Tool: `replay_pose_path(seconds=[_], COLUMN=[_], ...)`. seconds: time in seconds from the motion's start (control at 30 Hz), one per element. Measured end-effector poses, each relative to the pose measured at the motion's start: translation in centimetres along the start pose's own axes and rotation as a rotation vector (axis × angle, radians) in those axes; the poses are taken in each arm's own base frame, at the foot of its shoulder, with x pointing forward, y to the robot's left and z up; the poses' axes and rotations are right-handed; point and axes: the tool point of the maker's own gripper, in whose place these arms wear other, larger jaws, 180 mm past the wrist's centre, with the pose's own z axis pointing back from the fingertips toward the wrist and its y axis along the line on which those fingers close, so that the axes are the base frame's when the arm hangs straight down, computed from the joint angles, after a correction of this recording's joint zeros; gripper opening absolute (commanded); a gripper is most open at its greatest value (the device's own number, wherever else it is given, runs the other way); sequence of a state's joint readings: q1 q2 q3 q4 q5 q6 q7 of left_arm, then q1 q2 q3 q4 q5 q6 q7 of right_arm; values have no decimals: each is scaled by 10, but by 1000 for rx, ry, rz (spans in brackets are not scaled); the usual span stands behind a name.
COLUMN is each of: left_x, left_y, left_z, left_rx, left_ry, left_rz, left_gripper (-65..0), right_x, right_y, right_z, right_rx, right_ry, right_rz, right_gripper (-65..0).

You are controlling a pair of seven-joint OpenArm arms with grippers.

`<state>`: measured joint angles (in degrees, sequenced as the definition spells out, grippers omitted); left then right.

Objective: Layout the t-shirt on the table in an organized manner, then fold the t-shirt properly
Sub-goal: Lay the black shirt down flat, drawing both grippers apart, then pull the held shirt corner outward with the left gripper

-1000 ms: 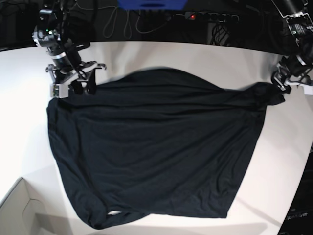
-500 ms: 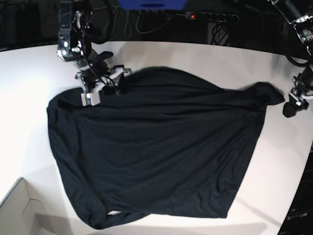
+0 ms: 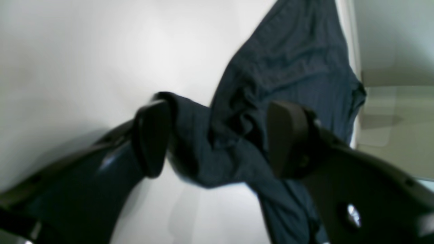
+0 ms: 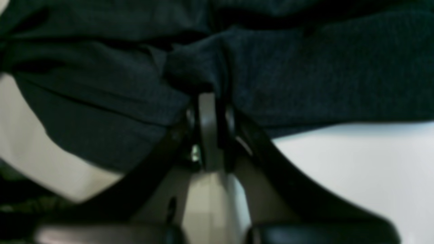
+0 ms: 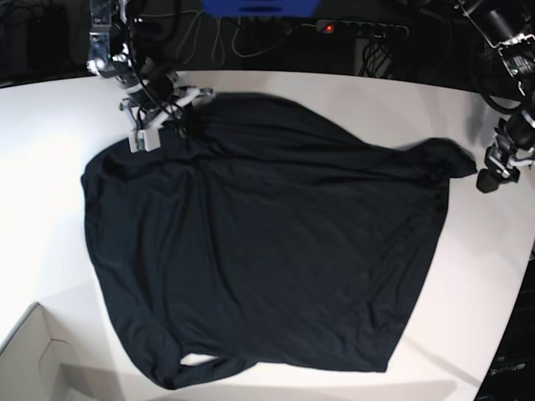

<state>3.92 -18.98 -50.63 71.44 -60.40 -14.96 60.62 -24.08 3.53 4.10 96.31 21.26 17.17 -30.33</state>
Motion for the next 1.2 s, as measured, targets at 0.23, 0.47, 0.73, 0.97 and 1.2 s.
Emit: replay_pose_path(seconds=[0.23,0.47,0.73,0.97,1.2], left_x=[-20,-30,-73,-74,-73], left_y=[9,9,1,23,35], left_z=[-17,-13,-10,4,4], left_rx=[92,114,104,184,257], left_ry=[42,64,154,164,172], left_rz=[-48,-78,-173,-232,-290], left_gripper=[-216,-216,-216,-220,-483], right_x=[-16,-22,-19,-4,-3], right_y=[-7,-17,-12,-6,-6], right_z=[29,38,44,47,46], right_rx=[-30,-41,-35,-26,-26], right_ry=[71,94,85,45,41], right_rz=[87,120,131,148,150], right_gripper=[-650,-628,-602,-602,-602])
